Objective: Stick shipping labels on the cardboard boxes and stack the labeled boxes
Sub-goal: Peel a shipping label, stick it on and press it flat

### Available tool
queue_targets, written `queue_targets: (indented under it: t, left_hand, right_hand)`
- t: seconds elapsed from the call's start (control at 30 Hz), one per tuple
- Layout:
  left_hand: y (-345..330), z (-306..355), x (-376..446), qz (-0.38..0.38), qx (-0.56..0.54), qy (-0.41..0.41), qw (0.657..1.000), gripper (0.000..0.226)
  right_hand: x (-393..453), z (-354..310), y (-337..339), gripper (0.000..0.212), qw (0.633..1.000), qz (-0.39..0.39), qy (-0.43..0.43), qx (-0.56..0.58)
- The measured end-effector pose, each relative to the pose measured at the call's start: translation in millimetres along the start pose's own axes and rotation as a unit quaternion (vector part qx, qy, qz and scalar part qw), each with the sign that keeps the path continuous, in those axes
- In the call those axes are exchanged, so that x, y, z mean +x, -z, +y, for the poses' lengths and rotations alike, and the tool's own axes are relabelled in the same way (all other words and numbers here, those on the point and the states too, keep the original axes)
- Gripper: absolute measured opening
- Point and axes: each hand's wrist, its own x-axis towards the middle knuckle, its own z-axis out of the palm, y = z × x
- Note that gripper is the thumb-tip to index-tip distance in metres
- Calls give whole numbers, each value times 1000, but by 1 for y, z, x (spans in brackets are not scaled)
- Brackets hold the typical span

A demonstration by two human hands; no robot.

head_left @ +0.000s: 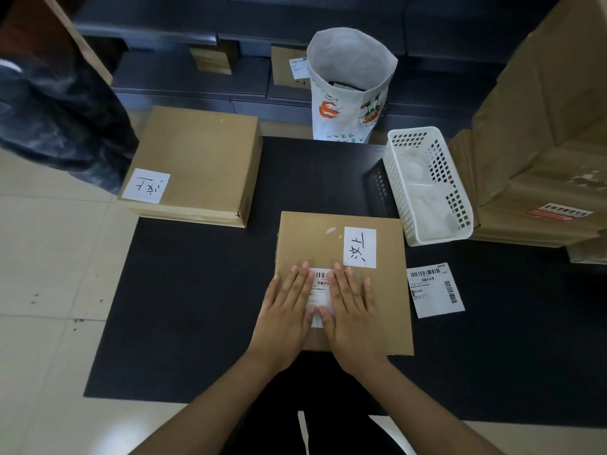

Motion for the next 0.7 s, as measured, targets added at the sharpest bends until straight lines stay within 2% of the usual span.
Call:
queue_targets:
  t: [0.23, 0.47, 0.7]
  left_hand:
    - [-5, -1, -1, -4, -19, 36, 999, 61]
    - [-4, 0, 0, -7, -8, 43, 999, 61]
    - [-3, 0, -1, -12, -14, 44, 999, 61]
  right_hand:
    - [-1, 9, -3, 73, 1000, 3, -31, 5]
    - [-4, 15, -2, 66, 999, 15, -29, 5]
    - [-4, 18, -3, 70, 999, 17, -28, 19]
